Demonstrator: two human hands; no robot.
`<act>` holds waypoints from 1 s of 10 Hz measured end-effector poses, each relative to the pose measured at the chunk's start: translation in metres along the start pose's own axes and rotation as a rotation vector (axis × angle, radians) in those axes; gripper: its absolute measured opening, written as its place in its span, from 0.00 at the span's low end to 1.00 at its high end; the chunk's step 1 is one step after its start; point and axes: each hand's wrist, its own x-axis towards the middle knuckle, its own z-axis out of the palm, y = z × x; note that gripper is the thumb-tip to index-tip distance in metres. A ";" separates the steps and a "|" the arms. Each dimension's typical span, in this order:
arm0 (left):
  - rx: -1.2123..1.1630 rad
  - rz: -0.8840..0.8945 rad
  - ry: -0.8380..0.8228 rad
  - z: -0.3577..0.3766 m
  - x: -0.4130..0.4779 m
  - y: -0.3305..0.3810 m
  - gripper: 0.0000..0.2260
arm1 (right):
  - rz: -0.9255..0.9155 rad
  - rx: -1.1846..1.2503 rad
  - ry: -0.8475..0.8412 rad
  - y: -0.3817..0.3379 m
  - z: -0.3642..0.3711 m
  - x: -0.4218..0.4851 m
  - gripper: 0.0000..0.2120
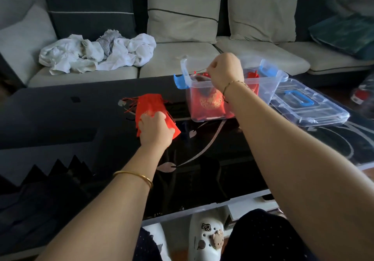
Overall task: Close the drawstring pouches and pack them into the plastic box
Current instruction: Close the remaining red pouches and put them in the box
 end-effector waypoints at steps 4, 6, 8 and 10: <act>-0.088 0.164 -0.025 0.014 -0.020 -0.026 0.06 | 0.125 0.291 -0.414 0.026 0.078 -0.090 0.10; -0.348 0.372 0.067 -0.003 -0.034 -0.026 0.09 | 0.341 0.700 -0.624 0.019 0.070 -0.105 0.08; -0.437 0.343 -0.014 -0.014 -0.045 -0.018 0.17 | 0.259 0.958 -0.636 0.022 0.048 -0.113 0.11; -0.657 0.138 -0.154 -0.022 -0.046 -0.016 0.19 | 0.106 0.733 -0.526 0.036 0.046 -0.114 0.13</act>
